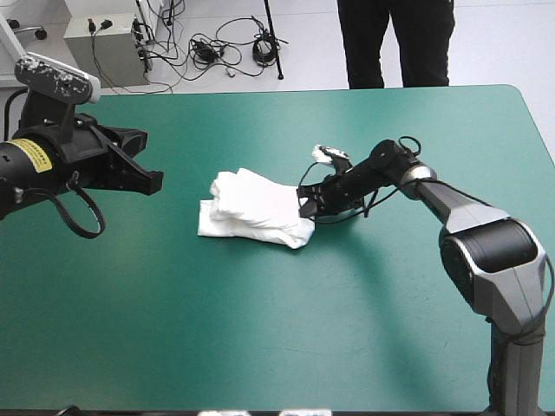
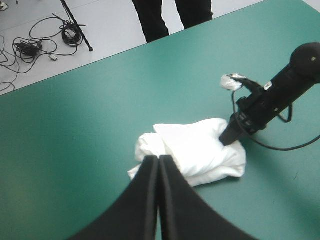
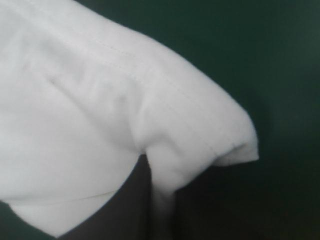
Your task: Fold the cloth
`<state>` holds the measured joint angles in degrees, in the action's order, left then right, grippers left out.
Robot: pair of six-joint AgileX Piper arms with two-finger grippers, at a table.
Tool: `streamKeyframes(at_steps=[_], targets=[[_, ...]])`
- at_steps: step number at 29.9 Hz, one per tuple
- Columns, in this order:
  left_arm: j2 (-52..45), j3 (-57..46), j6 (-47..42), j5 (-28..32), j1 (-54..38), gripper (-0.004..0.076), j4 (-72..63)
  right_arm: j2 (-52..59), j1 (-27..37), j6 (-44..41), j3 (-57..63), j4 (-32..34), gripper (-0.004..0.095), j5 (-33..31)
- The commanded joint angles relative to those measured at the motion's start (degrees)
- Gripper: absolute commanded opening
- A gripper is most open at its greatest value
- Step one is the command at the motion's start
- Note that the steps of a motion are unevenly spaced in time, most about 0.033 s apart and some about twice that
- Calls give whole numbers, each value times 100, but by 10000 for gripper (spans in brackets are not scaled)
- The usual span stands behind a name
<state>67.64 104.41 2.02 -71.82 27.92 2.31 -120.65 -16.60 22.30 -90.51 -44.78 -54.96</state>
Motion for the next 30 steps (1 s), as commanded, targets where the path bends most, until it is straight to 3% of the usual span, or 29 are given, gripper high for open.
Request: streamKeyframes(at_steps=[1, 2, 5, 11, 19, 24, 30], targets=[[-83, 119, -49, -166, -5, -6, -18, 637, 547, -522, -91, 2082, -13, -271], [-83, 119, -49, -166, -5, -6, -18, 754, 765, -681, -56, 2563, -13, -403], [-83, 119, -49, -166, -5, -6, -18, 1143, 1375, -771, 138, 3190, -13, -667], [-83, 119, -49, -144, -5, -6, -28, 1986, 2733, -783, 804, 3904, -13, -1031], [-83, 119, -49, 88, -5, -6, -169, 3147, 4325, -916, 2213, 3977, -13, -348], [-83, 119, 13, 66, -5, -6, -305, 3512, 4752, -930, 3008, 3988, -13, 254], [-83, 119, 13, -13, -5, -6, -305, 3569, 4752, -1163, 3081, 3979, -6, 336]])
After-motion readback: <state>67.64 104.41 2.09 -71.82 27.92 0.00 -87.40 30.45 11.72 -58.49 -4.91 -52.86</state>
